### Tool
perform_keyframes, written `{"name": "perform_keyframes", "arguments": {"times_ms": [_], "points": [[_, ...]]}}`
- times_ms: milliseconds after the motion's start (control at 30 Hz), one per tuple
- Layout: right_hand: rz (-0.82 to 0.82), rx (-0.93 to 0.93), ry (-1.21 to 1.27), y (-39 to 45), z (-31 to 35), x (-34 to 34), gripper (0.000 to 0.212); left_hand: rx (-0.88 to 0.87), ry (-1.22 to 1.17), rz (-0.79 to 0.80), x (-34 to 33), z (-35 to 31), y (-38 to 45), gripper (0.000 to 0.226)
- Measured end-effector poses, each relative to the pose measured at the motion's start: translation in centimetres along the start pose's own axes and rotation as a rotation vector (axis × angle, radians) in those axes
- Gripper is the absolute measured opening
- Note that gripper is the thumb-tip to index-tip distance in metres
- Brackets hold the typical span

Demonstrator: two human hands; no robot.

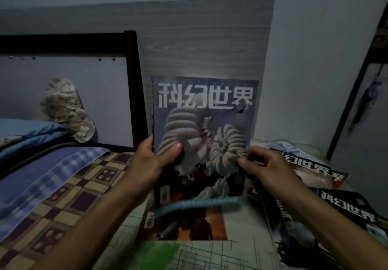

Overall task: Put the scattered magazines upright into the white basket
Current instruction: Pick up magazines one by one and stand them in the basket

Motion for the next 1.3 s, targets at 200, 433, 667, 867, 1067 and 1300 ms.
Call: {"name": "perform_keyframes", "arguments": {"times_ms": [200, 433, 667, 867, 1067, 1300], "points": [[-0.013, -0.046, -0.095, 0.1, -2.4, -2.3, 0.015, -0.105, 0.249, -0.06, 0.5, 3.5, 0.4, 0.049], [-0.011, 0.042, -0.218, 2.6, -3.6, -1.9, 0.022, -0.016, 0.464, -0.13, 1.9, 8.3, -0.1, 0.033], [-0.21, 0.186, -0.207, 12.1, 0.2, -2.0, 0.009, -0.157, 0.514, -0.29, 2.1, 4.5, 10.6, 0.029], [-0.417, 0.24, -0.284, 20.4, 0.2, -0.9, 0.006, -0.16, 0.567, -0.32, 0.9, 4.3, 21.2, 0.027], [-0.442, 0.141, -0.417, 24.7, -6.4, 0.4, 0.012, -0.187, 0.715, -0.281, -1.8, 10.0, 24.1, 0.024], [-0.385, 0.075, -0.681, 25.1, -9.3, 0.5, 0.022, -0.101, 0.923, -0.199, -2.0, 12.0, 25.5, 0.006]]}}
Point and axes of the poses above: each hand's wrist, its own y-axis towards the middle knuckle, its own x-axis out of the back of the hand, z = x × y, the point moved 2 cm from there along y, towards the middle knuckle, and after that the axes turned 15 degrees about y, right-handed, at the moved point
